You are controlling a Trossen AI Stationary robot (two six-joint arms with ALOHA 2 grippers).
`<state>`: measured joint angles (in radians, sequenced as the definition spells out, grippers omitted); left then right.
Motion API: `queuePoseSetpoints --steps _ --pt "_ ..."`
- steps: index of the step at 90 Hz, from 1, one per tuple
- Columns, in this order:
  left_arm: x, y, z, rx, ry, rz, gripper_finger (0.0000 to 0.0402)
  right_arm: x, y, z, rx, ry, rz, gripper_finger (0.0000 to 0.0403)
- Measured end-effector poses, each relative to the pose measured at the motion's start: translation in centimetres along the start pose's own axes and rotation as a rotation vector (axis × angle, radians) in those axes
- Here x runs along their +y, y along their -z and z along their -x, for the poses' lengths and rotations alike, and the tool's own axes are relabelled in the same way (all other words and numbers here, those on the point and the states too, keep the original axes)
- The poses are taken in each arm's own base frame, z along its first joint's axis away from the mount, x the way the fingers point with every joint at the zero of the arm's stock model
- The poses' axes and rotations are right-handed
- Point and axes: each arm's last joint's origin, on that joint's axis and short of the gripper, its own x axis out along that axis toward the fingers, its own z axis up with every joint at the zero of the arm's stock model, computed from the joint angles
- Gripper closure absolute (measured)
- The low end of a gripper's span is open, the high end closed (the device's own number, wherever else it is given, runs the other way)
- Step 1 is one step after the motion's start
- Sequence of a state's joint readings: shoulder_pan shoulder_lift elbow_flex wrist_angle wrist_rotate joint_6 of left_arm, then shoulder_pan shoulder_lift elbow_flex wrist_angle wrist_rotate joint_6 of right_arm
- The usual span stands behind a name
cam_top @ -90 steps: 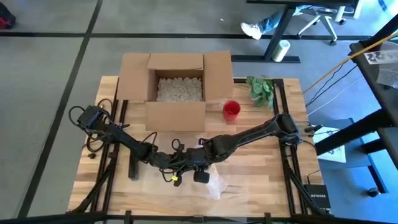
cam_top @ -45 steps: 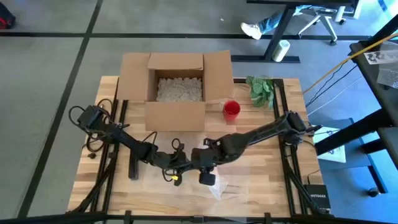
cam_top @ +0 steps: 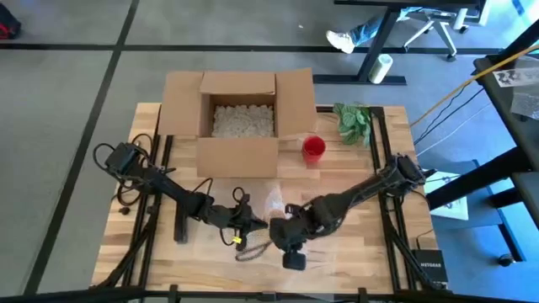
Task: Wrap mug
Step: Wrap the yellow mug with bubble wrap
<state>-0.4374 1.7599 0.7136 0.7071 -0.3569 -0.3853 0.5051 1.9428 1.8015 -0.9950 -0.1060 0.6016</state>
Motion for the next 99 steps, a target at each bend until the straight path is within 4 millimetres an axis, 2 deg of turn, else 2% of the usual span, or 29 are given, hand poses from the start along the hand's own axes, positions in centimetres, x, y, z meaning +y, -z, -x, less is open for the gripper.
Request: queuePoseSetpoints --steps 11,24,61,81,99 --pt "0.0 0.0 0.0 0.000 0.000 0.000 0.0401 1.1 1.2 -0.3 0.053 -0.002 -0.004 0.0403" --pt "0.0 0.0 0.0 0.000 0.000 0.005 0.0401 0.7 1.1 -0.8 0.015 0.090 -0.015 0.0403" --pt "-0.2 0.0 0.0 -0.008 0.008 0.016 0.0402 -4.3 -2.1 -2.6 -0.048 0.299 -0.015 0.0403" --pt "-0.3 0.0 0.1 -0.009 0.010 0.016 0.0402 -5.7 -3.4 -2.3 -0.087 0.278 -0.013 0.0403" --pt "-1.1 -0.1 0.6 -0.024 0.041 0.007 0.0402 -6.7 -3.7 -5.1 0.002 0.245 -0.014 0.0403"
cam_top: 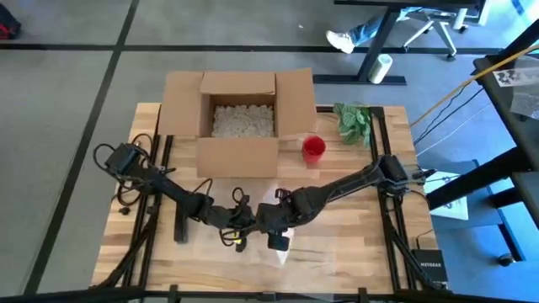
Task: Wrap mug
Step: Wrap the yellow mug with bubble wrap
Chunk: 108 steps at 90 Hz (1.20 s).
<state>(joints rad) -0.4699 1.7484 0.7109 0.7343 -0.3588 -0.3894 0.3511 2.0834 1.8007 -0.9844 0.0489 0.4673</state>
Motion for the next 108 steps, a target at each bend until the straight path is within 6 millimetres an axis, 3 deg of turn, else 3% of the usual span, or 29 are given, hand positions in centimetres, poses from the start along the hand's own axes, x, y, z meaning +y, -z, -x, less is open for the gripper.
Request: queuePoseSetpoints --steps 23,46,83,108 --pt "-2.4 -0.4 2.6 0.054 0.000 -0.027 0.0402 -0.3 -0.5 -3.0 0.047 -0.049 0.027 0.0403" --pt "-3.7 1.7 4.4 0.164 -0.110 -0.004 0.0402 -0.8 -0.7 -5.5 0.119 -0.120 0.041 0.0403" --pt "-3.6 4.7 7.2 0.236 -0.358 -0.010 0.0402 -0.9 -0.7 -5.6 0.136 -0.156 0.051 0.0403" --pt "-3.2 4.9 13.2 0.065 -0.327 0.063 0.0402 -0.9 -0.7 -5.6 0.137 -0.164 0.062 0.0403"
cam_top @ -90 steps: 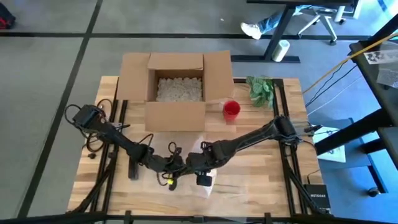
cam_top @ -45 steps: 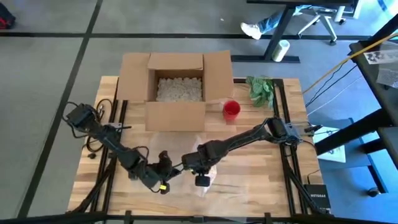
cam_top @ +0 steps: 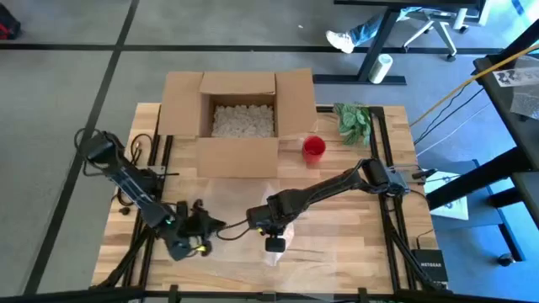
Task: Wrap mug
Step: Wrap the yellow mug with bubble wrap
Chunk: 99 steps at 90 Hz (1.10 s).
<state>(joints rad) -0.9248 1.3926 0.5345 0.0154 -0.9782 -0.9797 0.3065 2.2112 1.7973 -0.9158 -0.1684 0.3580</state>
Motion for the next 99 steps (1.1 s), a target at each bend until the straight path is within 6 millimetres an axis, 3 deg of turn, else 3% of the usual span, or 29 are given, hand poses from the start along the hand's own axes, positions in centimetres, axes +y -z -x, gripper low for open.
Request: queuePoseSetpoints --steps 13,31,52,99 --pt "2.0 1.0 2.0 -0.056 0.025 0.034 0.0402 0.1 0.0 0.4 -0.009 -0.005 0.003 0.0403" --pt "3.8 2.5 2.5 -0.042 0.029 0.084 0.0402 0.6 0.2 1.9 -0.026 -0.021 0.005 0.0403" --pt "3.9 2.6 2.5 -0.041 0.025 0.063 0.0402 0.8 0.5 3.5 -0.055 -0.003 0.008 0.0403" --pt "4.0 2.6 2.5 -0.047 0.021 0.063 0.0402 0.6 0.8 3.6 -0.029 0.036 0.011 0.0357"
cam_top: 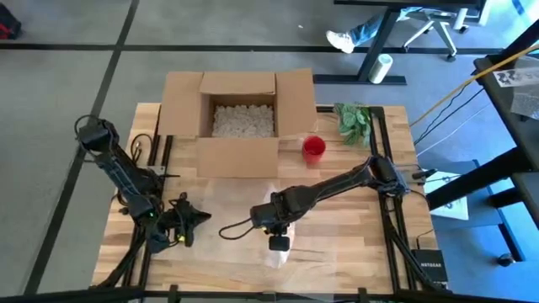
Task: Wrap mug
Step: Wrap the yellow mug with bubble wrap
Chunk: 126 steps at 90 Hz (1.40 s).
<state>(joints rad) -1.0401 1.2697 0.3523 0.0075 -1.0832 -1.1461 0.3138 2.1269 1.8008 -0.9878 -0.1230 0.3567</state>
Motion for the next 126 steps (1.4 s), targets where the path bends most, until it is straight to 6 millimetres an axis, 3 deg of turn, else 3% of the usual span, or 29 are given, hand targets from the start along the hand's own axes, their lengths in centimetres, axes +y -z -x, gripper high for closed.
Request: queuePoseSetpoints --steps 46,65,75,89,105,115,126 --pt "0.1 0.0 0.0 0.003 -0.007 -0.008 0.0402 0.3 0.4 3.3 -0.057 -0.019 -0.022 0.0354" --pt "0.2 0.0 0.1 0.007 -0.009 -0.006 0.0402 0.0 1.5 5.3 -0.037 0.054 -0.057 0.0354" --pt "0.5 0.2 0.1 0.028 -0.025 0.018 0.0402 0.9 2.7 7.1 -0.054 0.109 -0.055 0.0354" --pt "0.7 0.5 0.4 0.067 -0.020 0.040 0.0402 4.1 5.2 10.4 -0.169 0.146 -0.050 0.0354" --pt "0.6 0.9 1.1 0.070 0.013 0.024 0.0402 8.5 9.9 13.6 -0.346 0.216 -0.097 0.0354" --pt "0.7 1.1 1.4 0.074 0.015 0.021 0.0402 10.3 13.5 13.3 -0.445 0.264 -0.189 0.0354" --pt "1.4 1.4 1.6 0.084 -0.019 0.032 0.0402 11.0 17.4 10.0 -0.471 0.268 -0.334 0.0354"
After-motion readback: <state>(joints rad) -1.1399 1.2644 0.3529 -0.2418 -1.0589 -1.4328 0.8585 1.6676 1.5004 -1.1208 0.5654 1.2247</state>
